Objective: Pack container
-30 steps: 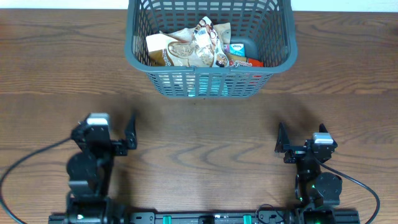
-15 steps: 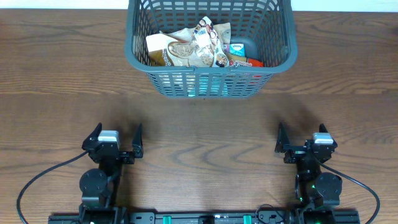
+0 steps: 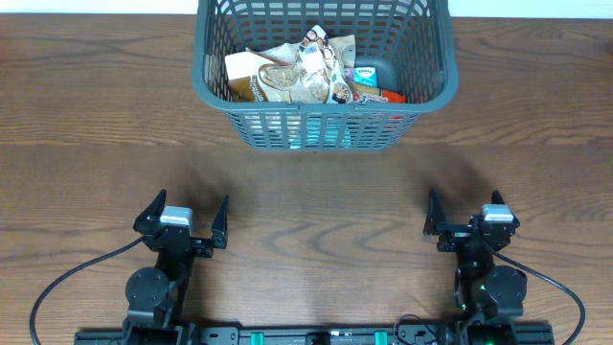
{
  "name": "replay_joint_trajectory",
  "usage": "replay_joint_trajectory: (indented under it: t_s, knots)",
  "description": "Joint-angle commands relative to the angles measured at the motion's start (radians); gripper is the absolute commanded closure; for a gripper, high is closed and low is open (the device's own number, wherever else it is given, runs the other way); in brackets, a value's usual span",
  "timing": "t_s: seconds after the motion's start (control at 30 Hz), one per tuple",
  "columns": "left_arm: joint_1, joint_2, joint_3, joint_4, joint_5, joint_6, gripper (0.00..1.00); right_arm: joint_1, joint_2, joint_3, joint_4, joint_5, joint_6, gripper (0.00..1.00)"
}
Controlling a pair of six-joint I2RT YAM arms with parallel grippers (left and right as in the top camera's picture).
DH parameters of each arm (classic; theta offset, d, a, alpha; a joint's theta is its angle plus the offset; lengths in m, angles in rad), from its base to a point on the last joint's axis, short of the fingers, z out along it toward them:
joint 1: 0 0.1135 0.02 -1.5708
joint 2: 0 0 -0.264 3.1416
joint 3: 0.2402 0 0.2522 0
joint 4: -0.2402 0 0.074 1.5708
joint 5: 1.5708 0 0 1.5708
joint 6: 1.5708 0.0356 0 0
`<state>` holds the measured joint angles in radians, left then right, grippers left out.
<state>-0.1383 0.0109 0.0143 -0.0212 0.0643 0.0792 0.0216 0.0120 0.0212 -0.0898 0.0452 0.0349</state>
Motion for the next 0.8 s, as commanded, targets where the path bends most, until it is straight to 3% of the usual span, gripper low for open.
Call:
replay_joint_trajectory:
  t_s: [0.0,0.77]
  knots:
    - [-0.002,-0.009,-0.010,-0.045,0.006,0.016,0.01,-0.010,-0.007,-0.006,0.000,0.010,0.013,0.01]
    - [0.021,-0.007,-0.010,-0.045,0.006,0.013,0.01,-0.010,-0.007,-0.006,0.000,0.010,0.013,0.01]
